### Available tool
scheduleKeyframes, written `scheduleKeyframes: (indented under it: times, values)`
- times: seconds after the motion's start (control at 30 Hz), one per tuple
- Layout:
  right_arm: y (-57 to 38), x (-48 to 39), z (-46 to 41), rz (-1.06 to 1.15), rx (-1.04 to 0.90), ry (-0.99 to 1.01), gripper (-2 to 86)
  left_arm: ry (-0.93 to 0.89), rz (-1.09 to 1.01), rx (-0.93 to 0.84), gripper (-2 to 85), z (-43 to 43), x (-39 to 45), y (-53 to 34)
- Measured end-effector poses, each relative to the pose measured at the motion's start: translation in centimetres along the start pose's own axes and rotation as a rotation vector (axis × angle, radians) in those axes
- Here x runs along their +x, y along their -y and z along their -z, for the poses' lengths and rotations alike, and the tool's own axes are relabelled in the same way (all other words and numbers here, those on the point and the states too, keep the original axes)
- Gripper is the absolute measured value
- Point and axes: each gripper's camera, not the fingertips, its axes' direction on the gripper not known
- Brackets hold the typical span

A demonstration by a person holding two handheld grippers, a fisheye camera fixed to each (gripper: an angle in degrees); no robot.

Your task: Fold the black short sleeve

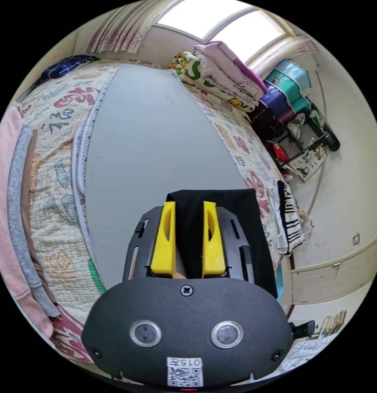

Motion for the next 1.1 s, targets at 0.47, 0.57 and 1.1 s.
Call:
scheduleKeyframes:
  times: [0.47, 0.57, 1.1]
  values:
    - [3.5, 9.2, 6.4, -0.117, 0.311, 0.337, 5.6, -0.037, -0.084, 0.009, 15.2, -2.7, -4.7, -1.3]
    - [5.8, 14.2, 10.3, -0.279, 0.439, 0.151, 10.0, -0.073, -0.100, 0.015, 16.0, -2.9, -5.8, -1.3]
    - [29.1, 26.5, 5.3, -0.477, 0.217, -0.053, 15.6, -0.392, 0.119, 0.017, 11.6, -6.2, -10.7, 0.5]
